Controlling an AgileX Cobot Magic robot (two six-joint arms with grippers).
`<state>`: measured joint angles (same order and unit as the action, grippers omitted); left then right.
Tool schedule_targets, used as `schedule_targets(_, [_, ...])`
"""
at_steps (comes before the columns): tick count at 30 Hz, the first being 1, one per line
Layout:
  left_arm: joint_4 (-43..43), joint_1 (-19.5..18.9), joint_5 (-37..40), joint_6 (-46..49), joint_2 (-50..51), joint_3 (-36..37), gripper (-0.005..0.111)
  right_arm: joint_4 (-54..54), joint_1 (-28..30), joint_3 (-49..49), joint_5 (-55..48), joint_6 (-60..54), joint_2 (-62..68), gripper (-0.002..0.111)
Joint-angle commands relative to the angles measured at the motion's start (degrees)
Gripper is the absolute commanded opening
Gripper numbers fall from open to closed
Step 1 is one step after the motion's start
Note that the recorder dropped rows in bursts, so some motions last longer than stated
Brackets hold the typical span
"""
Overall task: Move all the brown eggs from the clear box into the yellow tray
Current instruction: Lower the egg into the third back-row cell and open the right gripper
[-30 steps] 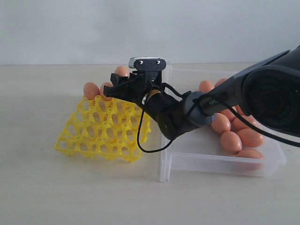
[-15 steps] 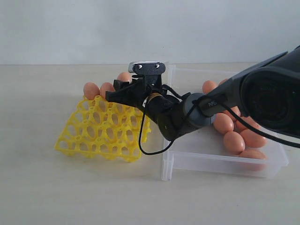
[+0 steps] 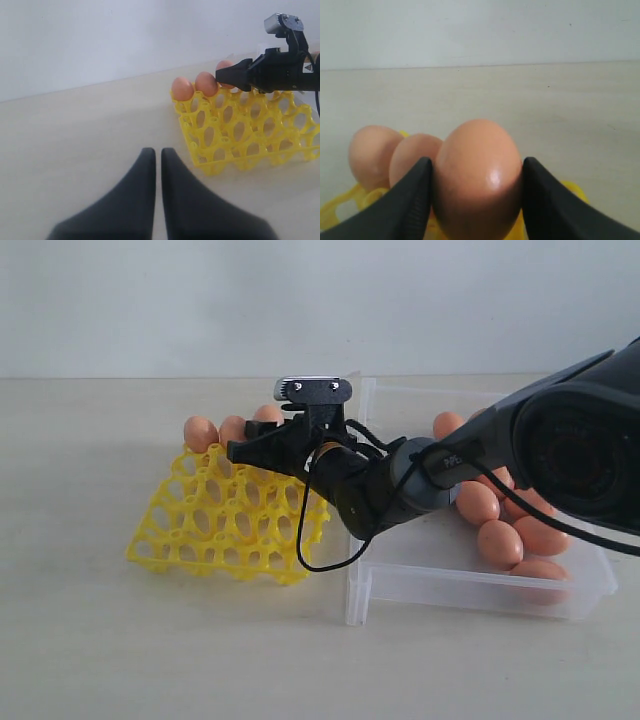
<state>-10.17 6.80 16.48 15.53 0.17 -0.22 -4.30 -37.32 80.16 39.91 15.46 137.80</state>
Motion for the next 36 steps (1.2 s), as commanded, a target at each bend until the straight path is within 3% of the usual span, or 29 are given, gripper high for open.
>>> schedule_targets(1, [0.09, 0.34, -0.23, 0.01, -0.17, 0.22, 0.004, -0.34, 0.1, 0.09, 0.02, 0.55, -0.01, 0.0])
schedule_targets(4, [0.09, 0.34, -0.23, 0.01, -0.17, 0.22, 0.004, -0.34, 0.1, 0.09, 0.02, 0.55, -0.01, 0.006])
schedule_targets(12, [0.09, 0.34, -0.23, 0.01, -0.17, 0.22, 0.004, -0.34, 0.1, 0.09, 0.02, 0.55, -0.01, 0.044])
schedule_targets(14, [0.09, 0.34, -0.23, 0.01, -0.17, 0.22, 0.004, -0.34, 0.1, 0.09, 0.02, 0.7, -0.01, 0.049])
schedule_targets(30, [0.09, 0.34, -0.23, 0.01, -0.17, 0.22, 0.004, -0.57, 0.1, -0.14, -0.97, 3.56, -2.03, 0.049])
schedule_targets(36, [0.09, 0.34, -0.23, 0.01, -0.17, 0.22, 0.004, -0.57, 0.1, -0.12, -7.64, 1.59, -7.79, 0.049])
